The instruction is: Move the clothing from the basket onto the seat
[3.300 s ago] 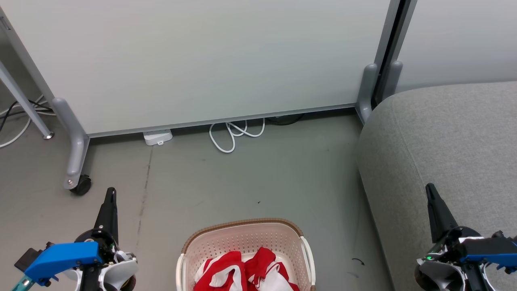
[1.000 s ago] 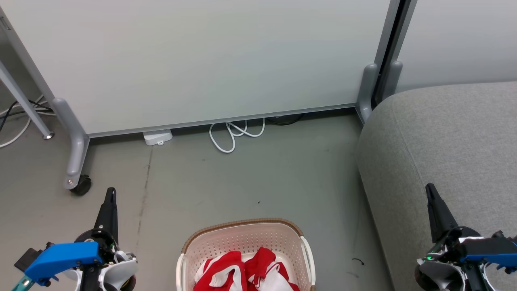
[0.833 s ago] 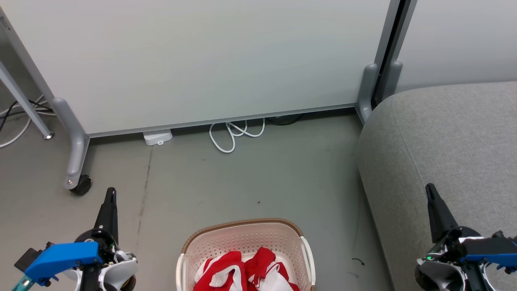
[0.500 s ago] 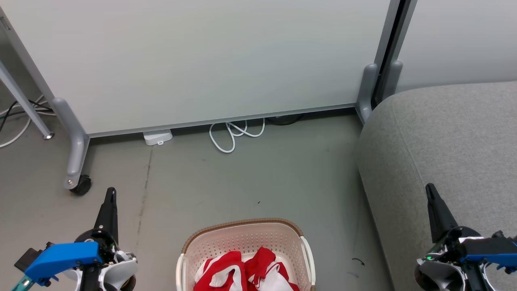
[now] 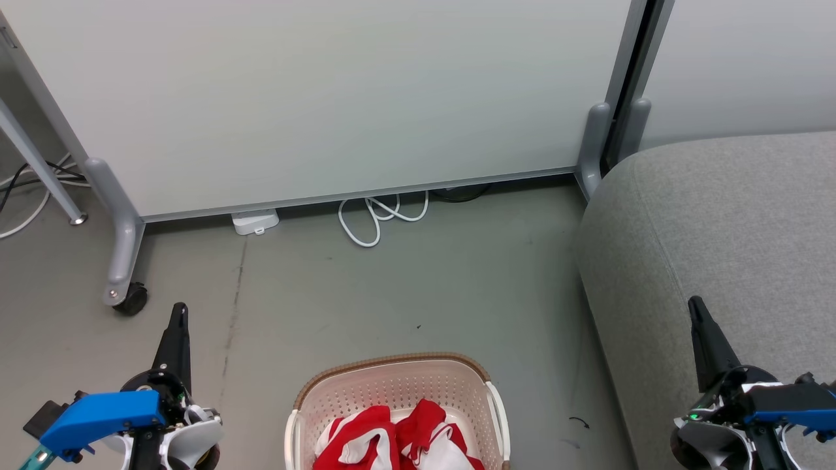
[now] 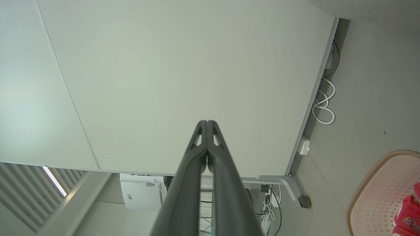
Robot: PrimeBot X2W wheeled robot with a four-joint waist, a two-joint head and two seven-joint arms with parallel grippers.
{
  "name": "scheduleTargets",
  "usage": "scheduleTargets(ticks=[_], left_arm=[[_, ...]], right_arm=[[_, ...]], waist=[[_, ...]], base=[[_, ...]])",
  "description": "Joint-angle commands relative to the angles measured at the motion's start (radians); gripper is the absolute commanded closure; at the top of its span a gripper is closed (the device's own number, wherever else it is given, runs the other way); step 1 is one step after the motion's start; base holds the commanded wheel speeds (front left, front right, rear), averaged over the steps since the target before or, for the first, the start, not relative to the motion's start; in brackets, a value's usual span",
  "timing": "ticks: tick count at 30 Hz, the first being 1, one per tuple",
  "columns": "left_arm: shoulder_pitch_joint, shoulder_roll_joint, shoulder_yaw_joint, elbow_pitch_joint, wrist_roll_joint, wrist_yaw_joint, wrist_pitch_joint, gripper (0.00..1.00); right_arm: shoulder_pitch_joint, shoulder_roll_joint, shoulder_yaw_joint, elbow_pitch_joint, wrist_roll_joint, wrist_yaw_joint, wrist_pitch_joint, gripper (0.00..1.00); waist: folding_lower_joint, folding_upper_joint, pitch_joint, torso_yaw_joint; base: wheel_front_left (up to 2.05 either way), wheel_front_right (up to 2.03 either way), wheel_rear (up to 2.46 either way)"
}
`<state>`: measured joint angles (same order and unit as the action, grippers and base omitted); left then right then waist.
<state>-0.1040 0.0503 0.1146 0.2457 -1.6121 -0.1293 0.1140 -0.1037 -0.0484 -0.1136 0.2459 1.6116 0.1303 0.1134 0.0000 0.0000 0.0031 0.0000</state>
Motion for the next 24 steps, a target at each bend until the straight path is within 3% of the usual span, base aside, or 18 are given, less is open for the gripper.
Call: scheduleTargets(ticks=[1, 11, 12, 24], left_arm=[[-0.01, -0.001, 0.001, -0.004, -0.001, -0.003, 0.003, 1.0], [-0.01, -0.001, 0.001, -0.004, -0.001, -0.003, 0.002, 1.0], [0.0, 0.0, 0.0, 0.001, 0.0, 0.0, 0.0, 0.0], [0.041, -0.006, -0.028, 0.027, 0.023, 0.001, -0.042, 0.0]], right_arm=[[-0.01, -0.004, -0.001, -0.003, 0.003, 0.001, 0.002, 1.0], [-0.01, -0.004, -0.001, -0.003, 0.003, 0.001, 0.002, 1.0], [0.0, 0.0, 0.0, 0.001, 0.0, 0.0, 0.0, 0.0], [0.026, 0.005, 0.048, 0.029, -0.022, -0.001, -0.041, 0.0]], waist=[[0.0, 0.0, 0.0, 0.0], [0.0, 0.0, 0.0, 0.0], [0.0, 0.0, 0.0, 0.0], [0.0, 0.0, 0.0, 0.0]], base=[[0.0, 0.0, 0.0], [0.0, 0.0, 0.0], [0.0, 0.0, 0.0], [0.0, 0.0, 0.0]])
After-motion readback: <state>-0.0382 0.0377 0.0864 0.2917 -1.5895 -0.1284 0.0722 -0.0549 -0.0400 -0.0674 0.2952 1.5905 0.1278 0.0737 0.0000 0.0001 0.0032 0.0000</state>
